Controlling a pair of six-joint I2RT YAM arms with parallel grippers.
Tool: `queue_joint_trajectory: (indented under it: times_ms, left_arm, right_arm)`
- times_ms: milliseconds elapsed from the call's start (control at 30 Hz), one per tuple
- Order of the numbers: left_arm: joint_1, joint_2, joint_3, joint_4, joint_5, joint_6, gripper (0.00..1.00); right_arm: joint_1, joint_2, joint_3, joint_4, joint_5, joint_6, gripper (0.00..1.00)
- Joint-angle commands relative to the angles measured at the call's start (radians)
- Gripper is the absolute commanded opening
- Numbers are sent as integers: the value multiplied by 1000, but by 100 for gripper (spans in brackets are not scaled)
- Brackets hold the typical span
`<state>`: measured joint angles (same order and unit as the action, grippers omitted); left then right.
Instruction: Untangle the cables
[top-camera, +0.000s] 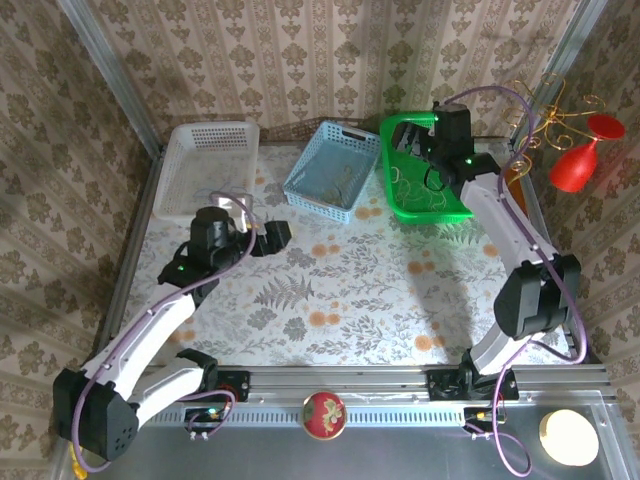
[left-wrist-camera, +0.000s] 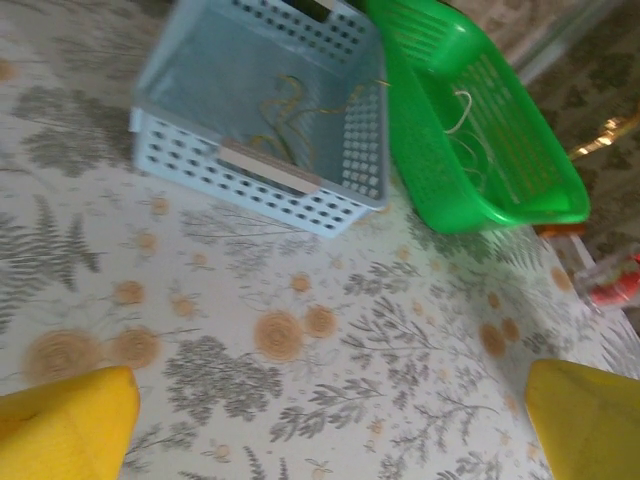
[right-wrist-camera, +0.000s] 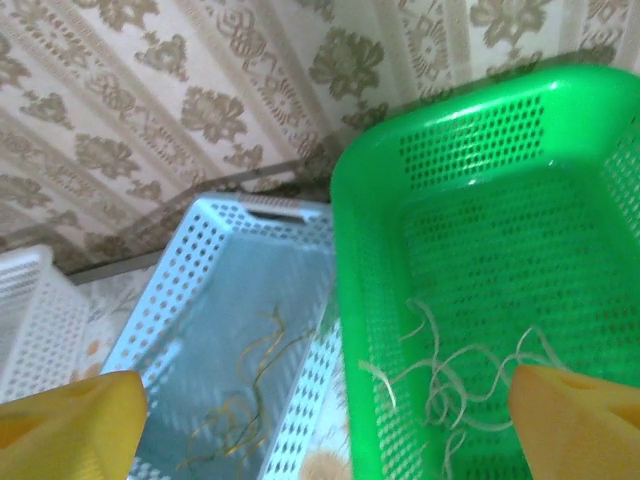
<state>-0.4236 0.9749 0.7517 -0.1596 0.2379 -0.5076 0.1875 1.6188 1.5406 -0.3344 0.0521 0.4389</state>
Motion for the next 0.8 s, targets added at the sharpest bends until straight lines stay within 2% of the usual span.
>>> queue_joint_trajectory:
  times_ms: [0, 100, 233, 333, 400, 533, 767]
  left_arm:
    - [73, -24, 82, -130, -54, 39, 100]
    - [164, -30, 129, -189, -119, 101, 100]
    - [279, -59, 126, -162, -258, 221, 100]
    - [379, -74, 75, -91, -258, 306, 100]
    - [426, -74, 17, -26, -254, 350, 100]
    - [474, -30, -135, 181, -251, 388, 100]
    - [475, 202, -351, 703, -333, 380, 100]
  right_arm:
    - [44, -128, -59, -21, -80, -29, 100]
    - [91, -220, -179, -3, -90, -69, 100]
    - [116, -369, -409, 89, 5, -72, 100]
    - [115, -469, -623, 263, 81, -123, 100]
    - [108, -505, -703, 314, 135, -152, 100]
    - [74, -497, -812, 403, 229, -221, 100]
    - [12, -347, -956, 656, 357, -324, 100]
